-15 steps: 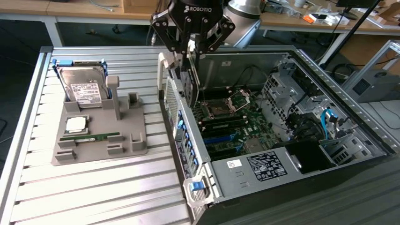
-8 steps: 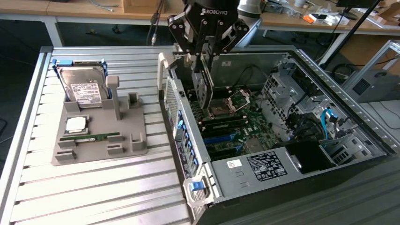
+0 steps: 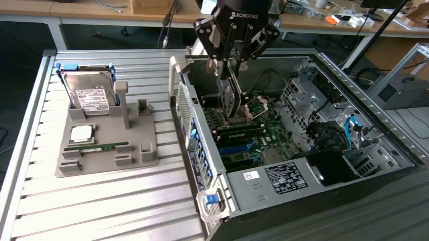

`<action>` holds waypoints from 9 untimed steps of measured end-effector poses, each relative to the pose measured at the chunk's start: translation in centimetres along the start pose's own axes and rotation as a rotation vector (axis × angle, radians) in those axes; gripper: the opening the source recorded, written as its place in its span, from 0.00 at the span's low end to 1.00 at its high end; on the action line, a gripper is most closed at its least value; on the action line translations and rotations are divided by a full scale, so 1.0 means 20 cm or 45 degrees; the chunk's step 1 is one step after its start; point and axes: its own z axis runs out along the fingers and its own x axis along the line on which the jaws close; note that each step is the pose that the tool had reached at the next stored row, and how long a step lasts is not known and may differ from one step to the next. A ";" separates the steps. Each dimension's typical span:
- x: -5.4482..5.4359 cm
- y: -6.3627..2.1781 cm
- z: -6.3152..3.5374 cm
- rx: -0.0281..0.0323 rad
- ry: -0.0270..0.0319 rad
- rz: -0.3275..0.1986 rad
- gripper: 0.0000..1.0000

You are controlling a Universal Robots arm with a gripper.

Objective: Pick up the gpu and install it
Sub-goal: 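Pick up the gpu and move the gpu toward the slot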

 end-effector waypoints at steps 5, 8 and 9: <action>-0.02 0.000 0.002 0.0014 -0.0001 0.000 0.27; -0.02 0.000 0.003 0.0023 0.0000 0.000 0.27; -0.03 0.000 0.004 0.0026 -0.0001 0.000 0.27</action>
